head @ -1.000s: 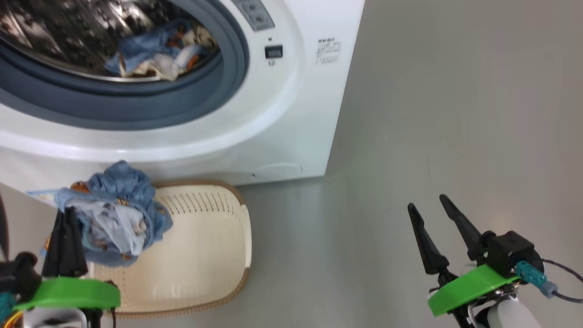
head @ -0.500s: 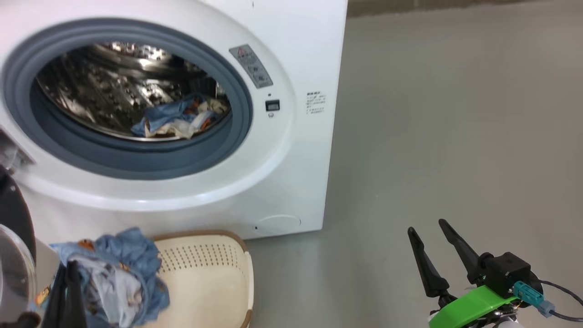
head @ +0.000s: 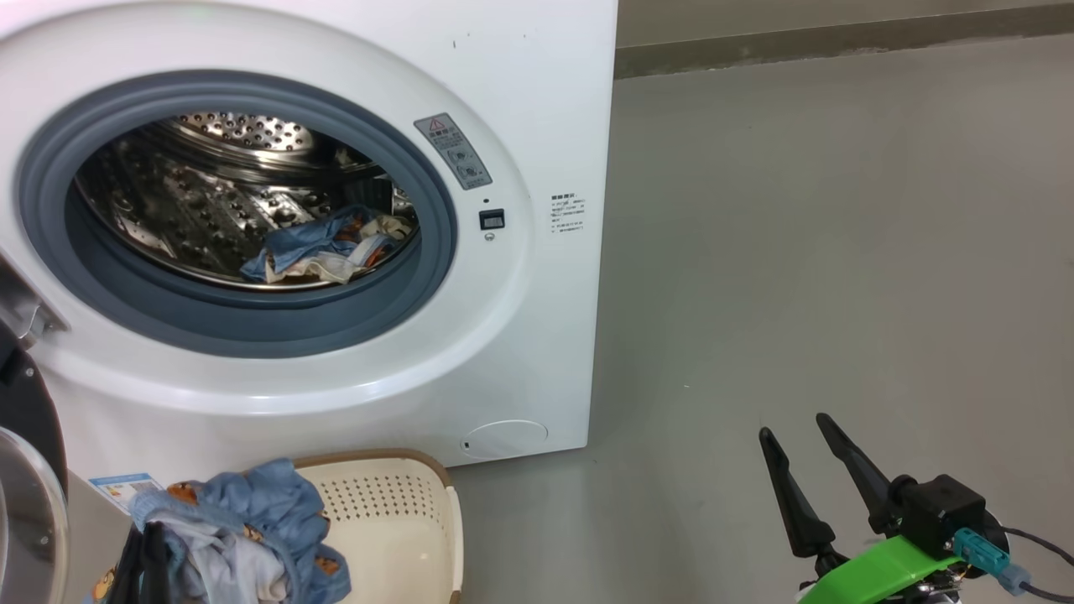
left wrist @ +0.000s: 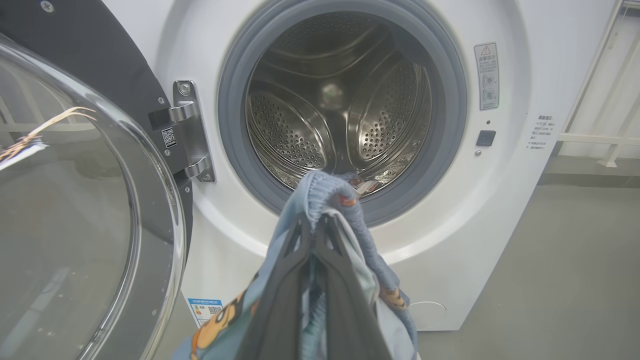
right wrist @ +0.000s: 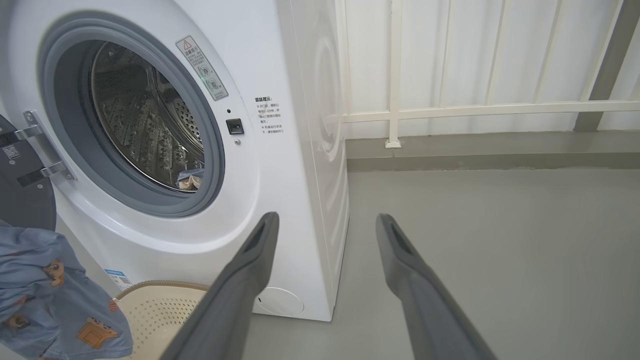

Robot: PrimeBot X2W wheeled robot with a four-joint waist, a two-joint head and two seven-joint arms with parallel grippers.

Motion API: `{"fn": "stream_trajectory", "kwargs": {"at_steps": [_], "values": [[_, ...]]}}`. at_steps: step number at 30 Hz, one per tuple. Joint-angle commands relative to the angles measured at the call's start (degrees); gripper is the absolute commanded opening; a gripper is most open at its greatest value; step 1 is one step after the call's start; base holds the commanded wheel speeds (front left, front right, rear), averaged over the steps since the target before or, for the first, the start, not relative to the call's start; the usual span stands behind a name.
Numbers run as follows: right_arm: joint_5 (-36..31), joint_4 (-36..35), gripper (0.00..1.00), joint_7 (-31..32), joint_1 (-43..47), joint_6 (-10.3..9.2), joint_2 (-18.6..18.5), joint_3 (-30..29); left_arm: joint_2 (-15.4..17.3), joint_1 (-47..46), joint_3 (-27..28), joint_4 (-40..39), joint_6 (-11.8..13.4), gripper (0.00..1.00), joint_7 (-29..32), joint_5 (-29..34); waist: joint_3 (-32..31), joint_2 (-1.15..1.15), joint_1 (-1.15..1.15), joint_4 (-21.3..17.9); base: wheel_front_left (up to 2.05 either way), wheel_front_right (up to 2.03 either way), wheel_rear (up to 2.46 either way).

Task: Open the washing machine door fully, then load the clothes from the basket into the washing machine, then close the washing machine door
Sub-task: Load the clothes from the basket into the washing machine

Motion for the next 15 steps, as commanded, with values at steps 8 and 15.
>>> {"fn": "stream_trajectory", "kwargs": {"at_steps": [8, 15], "values": [[0.3, -1.6, 1.0, -0.3, 0.3, 0.09, -0.5, 1.1, 0.8, -0.4, 1.2, -1.5, 0.7, 0.0, -0.4, -0.7, 0.0, 0.0, 0.0, 0.4, 0.0, 0.0, 0.0], [0.5, -1.5, 1.0, -0.3, 0.3, 0.09, -0.3, 1.3, 0.8, -1.2, 1.1, -0.5, 0.9, 0.0, -0.4, -2.1, 0.8, 0.0, 0.0, 0.2, 0.0, 0.0, 0.0]]}}
